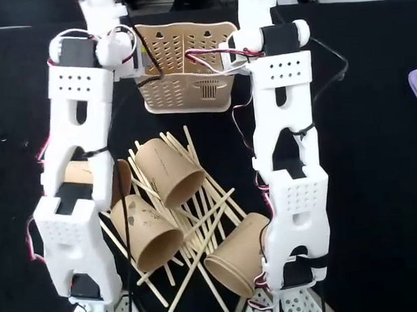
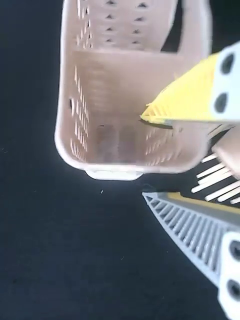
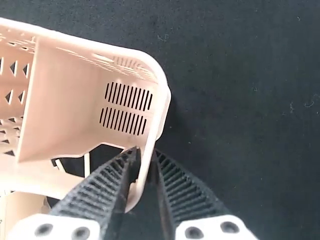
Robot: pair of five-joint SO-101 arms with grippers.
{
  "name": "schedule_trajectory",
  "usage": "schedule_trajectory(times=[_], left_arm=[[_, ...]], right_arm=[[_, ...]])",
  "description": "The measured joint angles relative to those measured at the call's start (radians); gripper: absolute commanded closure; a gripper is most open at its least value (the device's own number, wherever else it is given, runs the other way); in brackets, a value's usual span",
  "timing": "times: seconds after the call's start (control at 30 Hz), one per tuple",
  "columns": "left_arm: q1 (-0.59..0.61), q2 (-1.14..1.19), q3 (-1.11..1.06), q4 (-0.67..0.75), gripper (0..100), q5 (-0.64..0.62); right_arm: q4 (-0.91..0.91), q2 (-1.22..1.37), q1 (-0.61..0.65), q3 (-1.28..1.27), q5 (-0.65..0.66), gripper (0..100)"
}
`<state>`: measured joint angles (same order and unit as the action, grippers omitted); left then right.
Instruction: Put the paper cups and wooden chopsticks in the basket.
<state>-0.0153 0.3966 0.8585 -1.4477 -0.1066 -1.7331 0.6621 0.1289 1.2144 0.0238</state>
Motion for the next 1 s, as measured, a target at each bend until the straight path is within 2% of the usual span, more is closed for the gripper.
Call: schedule_trajectory(times=[0.17,0.23,0.3,0.63,0.9,1.0], left_arm=[[0.038,0.058,0.0,-0.012,98,0.002],[0.04,0.061,0.0,-0.023,95,0.048],[0.041,0.061,0.0,-0.058,97,0.084],[0.123,-0.014,0.0,-0.265,97,0.071],[0.155,-0.049,-0.002,-0.272,97,0.071],[0.155,-0.049,-0.002,-0.233,97,0.071]], right_arm=[[0.0,0.014,0.005,0.0,0.0,98.8],[0.0,0.017,0.021,0.0,0.0,98.8],[0.0,0.017,0.043,0.0,0.0,98.8],[0.0,0.018,0.129,-0.009,0.003,98.8],[0.002,0.018,0.135,-0.009,0.002,98.8],[0.038,0.018,0.135,-0.009,0.002,98.8]])
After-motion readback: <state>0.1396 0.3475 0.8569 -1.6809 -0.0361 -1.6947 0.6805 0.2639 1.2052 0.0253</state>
